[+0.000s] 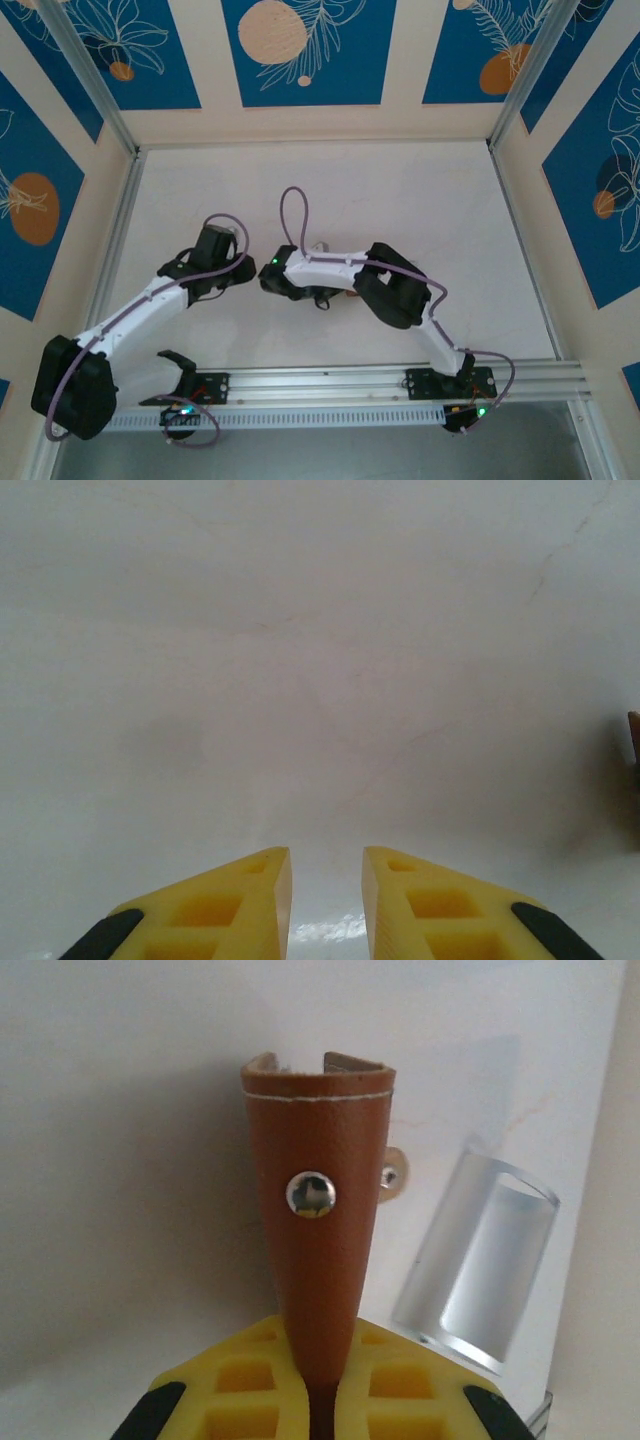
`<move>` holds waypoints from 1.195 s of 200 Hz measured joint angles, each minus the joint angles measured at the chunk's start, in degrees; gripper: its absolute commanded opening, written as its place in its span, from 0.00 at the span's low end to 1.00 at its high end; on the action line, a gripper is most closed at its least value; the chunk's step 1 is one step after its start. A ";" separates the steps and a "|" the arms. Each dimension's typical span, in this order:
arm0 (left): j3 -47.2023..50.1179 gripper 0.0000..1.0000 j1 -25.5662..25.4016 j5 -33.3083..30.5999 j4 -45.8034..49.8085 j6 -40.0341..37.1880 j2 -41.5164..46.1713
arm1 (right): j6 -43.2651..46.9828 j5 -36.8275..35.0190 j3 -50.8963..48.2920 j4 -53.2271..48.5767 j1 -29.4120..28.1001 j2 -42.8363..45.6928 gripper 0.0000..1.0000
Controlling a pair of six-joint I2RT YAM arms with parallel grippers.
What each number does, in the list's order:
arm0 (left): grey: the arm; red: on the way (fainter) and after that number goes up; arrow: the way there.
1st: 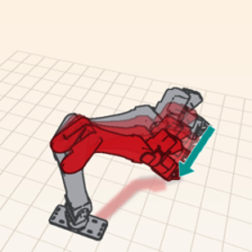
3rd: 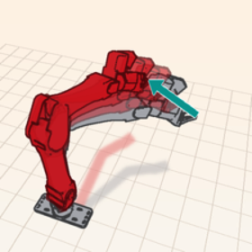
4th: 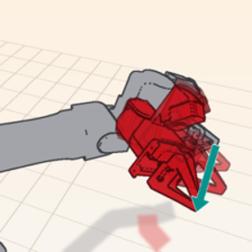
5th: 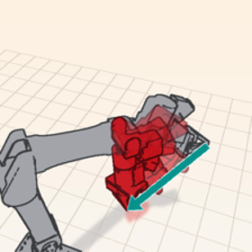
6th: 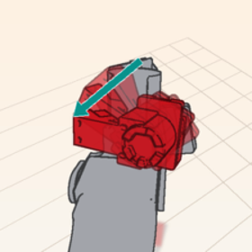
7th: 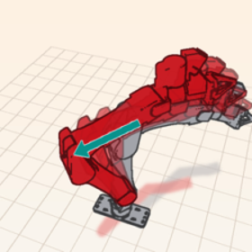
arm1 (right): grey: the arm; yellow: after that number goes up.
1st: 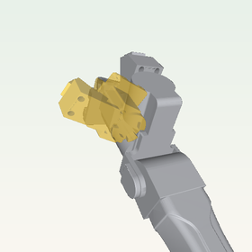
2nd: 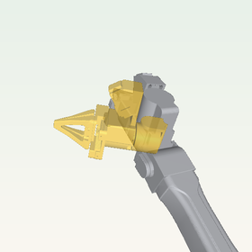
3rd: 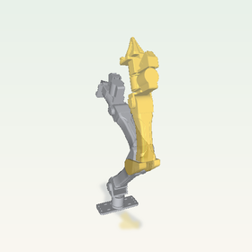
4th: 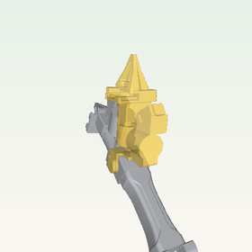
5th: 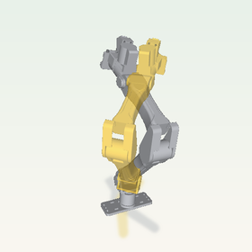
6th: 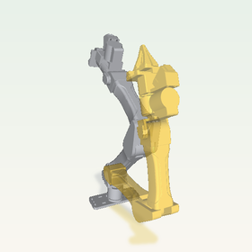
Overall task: Put the credit cards into the card holder
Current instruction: Turn over the card holder at the center of the table.
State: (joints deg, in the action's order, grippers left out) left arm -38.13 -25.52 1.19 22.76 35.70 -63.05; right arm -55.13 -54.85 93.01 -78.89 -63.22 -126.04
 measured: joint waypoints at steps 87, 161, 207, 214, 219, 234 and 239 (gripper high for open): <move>-1.36 0.30 -0.11 -1.90 3.82 -2.56 2.86 | 15.67 23.08 -11.26 27.36 1.01 16.55 0.37; -17.97 0.19 -15.06 6.60 -3.85 -5.70 -21.73 | 17.44 39.12 -35.50 42.34 23.85 43.12 0.29; -26.27 0.16 -18.75 11.85 -8.87 -5.64 -34.99 | 16.00 47.89 -46.29 48.74 36.39 47.67 0.35; -26.77 0.16 -18.93 12.44 -9.29 -5.64 -36.30 | 15.80 49.07 -46.99 49.88 37.94 47.69 0.35; -27.10 0.16 -19.02 12.81 -9.49 -5.64 -37.33 | 15.76 49.81 -47.34 50.45 38.75 47.69 0.35; -27.56 0.16 -19.28 13.68 -10.25 -5.53 -39.58 | 15.74 52.43 -48.13 52.48 40.83 47.47 0.35; -27.56 0.16 -19.30 13.92 -10.45 -5.35 -40.28 | 15.74 53.22 -48.15 53.09 41.24 47.23 0.35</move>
State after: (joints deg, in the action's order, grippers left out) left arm -65.69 -44.82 15.11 12.32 30.35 -103.33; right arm -39.40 -1.63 44.86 -25.80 -21.98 -78.81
